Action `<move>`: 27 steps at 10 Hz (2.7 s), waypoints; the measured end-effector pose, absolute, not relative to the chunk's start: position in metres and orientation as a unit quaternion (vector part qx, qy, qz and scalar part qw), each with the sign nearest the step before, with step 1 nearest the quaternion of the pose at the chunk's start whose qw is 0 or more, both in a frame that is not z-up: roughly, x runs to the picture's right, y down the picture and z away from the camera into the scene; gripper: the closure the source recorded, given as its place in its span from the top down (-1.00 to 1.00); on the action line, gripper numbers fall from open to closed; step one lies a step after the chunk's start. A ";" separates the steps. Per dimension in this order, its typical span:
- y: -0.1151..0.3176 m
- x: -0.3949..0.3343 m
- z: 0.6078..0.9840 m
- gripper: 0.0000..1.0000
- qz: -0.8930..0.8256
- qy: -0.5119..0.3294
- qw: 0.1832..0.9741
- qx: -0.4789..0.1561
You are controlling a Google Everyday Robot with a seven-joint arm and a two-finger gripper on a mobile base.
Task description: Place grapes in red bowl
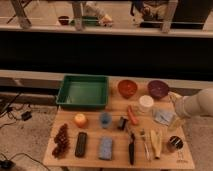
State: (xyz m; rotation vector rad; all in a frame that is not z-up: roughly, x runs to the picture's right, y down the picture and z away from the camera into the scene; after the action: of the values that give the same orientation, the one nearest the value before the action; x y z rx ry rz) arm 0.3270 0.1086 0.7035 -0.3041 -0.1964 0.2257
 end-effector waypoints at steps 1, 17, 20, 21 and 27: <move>0.109 0.327 0.703 1.00 0.112 -0.097 0.977 -0.151; 0.121 0.247 0.695 1.00 0.038 -0.137 0.978 -0.153; 0.129 0.216 0.687 1.00 0.005 -0.165 0.973 -0.159; 0.133 0.196 0.684 1.00 -0.005 -0.176 0.971 -0.162; 0.151 0.084 0.669 1.00 -0.051 -0.244 0.952 -0.179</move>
State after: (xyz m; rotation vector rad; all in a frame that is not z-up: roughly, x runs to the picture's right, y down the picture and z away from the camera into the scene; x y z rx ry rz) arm 0.0844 0.1511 0.6690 -0.3641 -0.4958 -0.1030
